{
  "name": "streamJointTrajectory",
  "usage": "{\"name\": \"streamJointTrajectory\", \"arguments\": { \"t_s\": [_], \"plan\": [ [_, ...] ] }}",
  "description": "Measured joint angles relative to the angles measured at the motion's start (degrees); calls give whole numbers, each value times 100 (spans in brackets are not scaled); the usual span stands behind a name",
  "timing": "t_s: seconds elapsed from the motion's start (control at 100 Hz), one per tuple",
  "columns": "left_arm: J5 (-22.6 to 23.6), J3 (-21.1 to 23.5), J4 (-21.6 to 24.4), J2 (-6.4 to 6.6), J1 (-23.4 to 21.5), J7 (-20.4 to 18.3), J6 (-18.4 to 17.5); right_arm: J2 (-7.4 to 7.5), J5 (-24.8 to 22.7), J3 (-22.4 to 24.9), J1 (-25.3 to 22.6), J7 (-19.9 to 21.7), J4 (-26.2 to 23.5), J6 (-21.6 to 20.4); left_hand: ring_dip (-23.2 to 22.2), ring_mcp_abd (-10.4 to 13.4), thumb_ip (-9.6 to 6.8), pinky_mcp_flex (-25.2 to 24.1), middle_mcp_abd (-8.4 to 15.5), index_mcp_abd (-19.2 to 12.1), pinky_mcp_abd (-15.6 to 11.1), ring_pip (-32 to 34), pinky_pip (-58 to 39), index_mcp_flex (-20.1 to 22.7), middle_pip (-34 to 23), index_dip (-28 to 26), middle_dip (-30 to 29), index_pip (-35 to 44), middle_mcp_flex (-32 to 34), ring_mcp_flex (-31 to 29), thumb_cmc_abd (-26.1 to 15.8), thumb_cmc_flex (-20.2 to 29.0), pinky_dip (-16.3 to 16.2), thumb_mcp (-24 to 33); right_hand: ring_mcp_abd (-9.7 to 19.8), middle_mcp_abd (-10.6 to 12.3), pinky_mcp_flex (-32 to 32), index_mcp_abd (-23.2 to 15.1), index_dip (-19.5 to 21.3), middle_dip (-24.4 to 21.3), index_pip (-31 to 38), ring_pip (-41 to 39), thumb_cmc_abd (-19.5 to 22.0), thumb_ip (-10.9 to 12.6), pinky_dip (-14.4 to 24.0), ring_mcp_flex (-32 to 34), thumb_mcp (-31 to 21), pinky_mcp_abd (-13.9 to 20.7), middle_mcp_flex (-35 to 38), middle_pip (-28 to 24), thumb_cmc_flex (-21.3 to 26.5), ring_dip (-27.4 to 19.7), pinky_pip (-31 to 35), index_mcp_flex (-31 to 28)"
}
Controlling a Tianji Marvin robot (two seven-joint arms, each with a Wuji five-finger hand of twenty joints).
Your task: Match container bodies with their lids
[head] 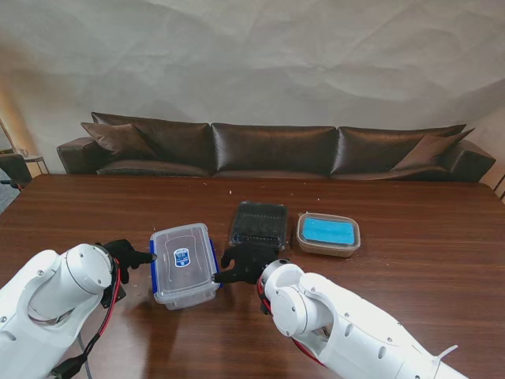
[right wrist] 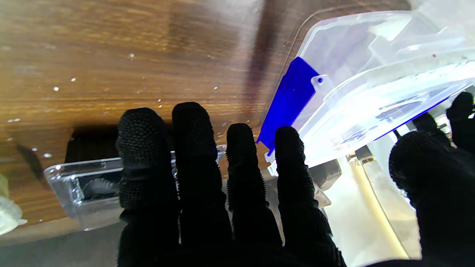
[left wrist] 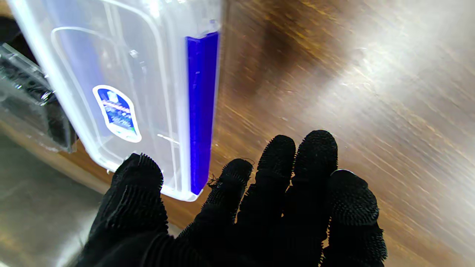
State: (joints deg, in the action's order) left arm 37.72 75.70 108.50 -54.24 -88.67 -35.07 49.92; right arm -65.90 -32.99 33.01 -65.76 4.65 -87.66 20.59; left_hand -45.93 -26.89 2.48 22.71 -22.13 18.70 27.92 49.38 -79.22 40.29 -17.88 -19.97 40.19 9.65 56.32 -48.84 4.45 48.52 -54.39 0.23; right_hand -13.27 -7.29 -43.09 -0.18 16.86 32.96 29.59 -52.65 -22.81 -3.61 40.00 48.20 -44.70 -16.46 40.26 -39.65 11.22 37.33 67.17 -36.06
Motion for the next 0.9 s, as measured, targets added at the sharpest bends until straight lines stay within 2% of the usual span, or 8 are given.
{"name": "streamJointTrajectory", "arguments": {
  "t_s": [0.08, 0.22, 0.33, 0.44, 0.55, 0.62, 0.74, 0.9],
  "plan": [
    [-592, -24, -80, -10, 70, 426, 105, -15, 37, -26, -29, -29, 7, -31, -2, 0, 0, -44, -8, 0, -1, 1, 0, -1, 3, 2, 0, -1, -2, 3, 0, -2, -12, 0, 1, 0, 0, 0, 22, 55, -2, -12, 0, 0, 1, 0, 0, -1, 5, -62, 0, 4, 4, -6],
    [-582, -83, -226, -65, 189, 461, 92, -45, 124, -61, -65, -71, 8, -70, -3, 0, -1, -73, -15, 0, -2, 1, 0, -5, 6, 3, 0, -1, -5, 10, -169, -4, -70, -5, 28, 0, 0, 15, 55, 68, -2, -116, 0, 0, 1, 0, -1, -2, 7, -66, 0, 56, 61, -159],
    [-954, -148, -375, -111, 296, 691, 129, -62, 157, -93, -73, -96, 4, -78, -4, -3, -1, -78, -28, 2, -2, 1, 0, -5, 12, 3, 0, -1, -5, 11, -176, -3, -78, -4, 28, 0, 0, 76, 59, 74, -2, -135, 0, 0, 1, 0, -4, -2, 7, -67, 0, 57, 65, -159],
    [-997, -250, -460, -109, 405, 614, 209, -76, 158, -105, -74, -101, 2, -73, -4, -8, -1, -83, -40, 146, -2, 2, 0, 5, 16, 3, 0, -1, -5, 12, -216, 0, -118, -3, 28, 0, 0, 76, 74, 81, 2, -136, 0, 0, 1, 0, -6, -3, 7, -67, 0, 57, 66, -159],
    [-1063, -355, -538, -103, 492, 633, 342, -82, 188, -88, -89, -97, -11, -66, -5, -43, -1, -83, -72, 360, 9, 1, 0, 291, 16, -64, 0, 110, -5, 12, -216, 0, -146, -3, 28, 0, 0, 76, 83, 113, 2, -139, 0, 0, 1, 0, -8, -3, 7, -68, 0, 57, 68, -159],
    [-1094, -436, -572, -51, 560, 466, 412, -82, 217, -68, -111, -87, -24, -65, -5, -43, -1, -83, -85, 464, 9, 1, 0, 363, 16, -115, 0, 181, -1, 12, -216, 0, -148, -3, 28, 0, 0, 76, 83, 123, 2, -148, 0, 0, 1, 0, -10, -3, 7, -68, 0, 57, 68, -159],
    [-1089, -534, -603, 36, 626, 273, 462, -81, 246, -67, -127, -79, -26, -60, -75, -43, -1, -63, -101, 484, 10, 76, 0, 363, -40, -131, 38, 188, 1, 9, -225, 0, -198, -2, 28, 0, 0, 76, 83, 128, 2, -150, 0, 0, 1, 0, -11, -4, 7, -68, 0, 57, 69, -157],
    [-1195, -523, -660, 18, 624, 428, 454, -94, 346, -40, -169, -119, -25, -44, -81, -43, -1, -61, -102, 470, 10, 149, -48, 363, -112, -132, 153, 188, 1, 9, -227, 0, -217, -2, 28, 0, 0, 82, 83, 131, 2, -174, 0, 0, 1, 3, -13, -6, 7, -69, 0, 57, 105, -157]
  ]
}}
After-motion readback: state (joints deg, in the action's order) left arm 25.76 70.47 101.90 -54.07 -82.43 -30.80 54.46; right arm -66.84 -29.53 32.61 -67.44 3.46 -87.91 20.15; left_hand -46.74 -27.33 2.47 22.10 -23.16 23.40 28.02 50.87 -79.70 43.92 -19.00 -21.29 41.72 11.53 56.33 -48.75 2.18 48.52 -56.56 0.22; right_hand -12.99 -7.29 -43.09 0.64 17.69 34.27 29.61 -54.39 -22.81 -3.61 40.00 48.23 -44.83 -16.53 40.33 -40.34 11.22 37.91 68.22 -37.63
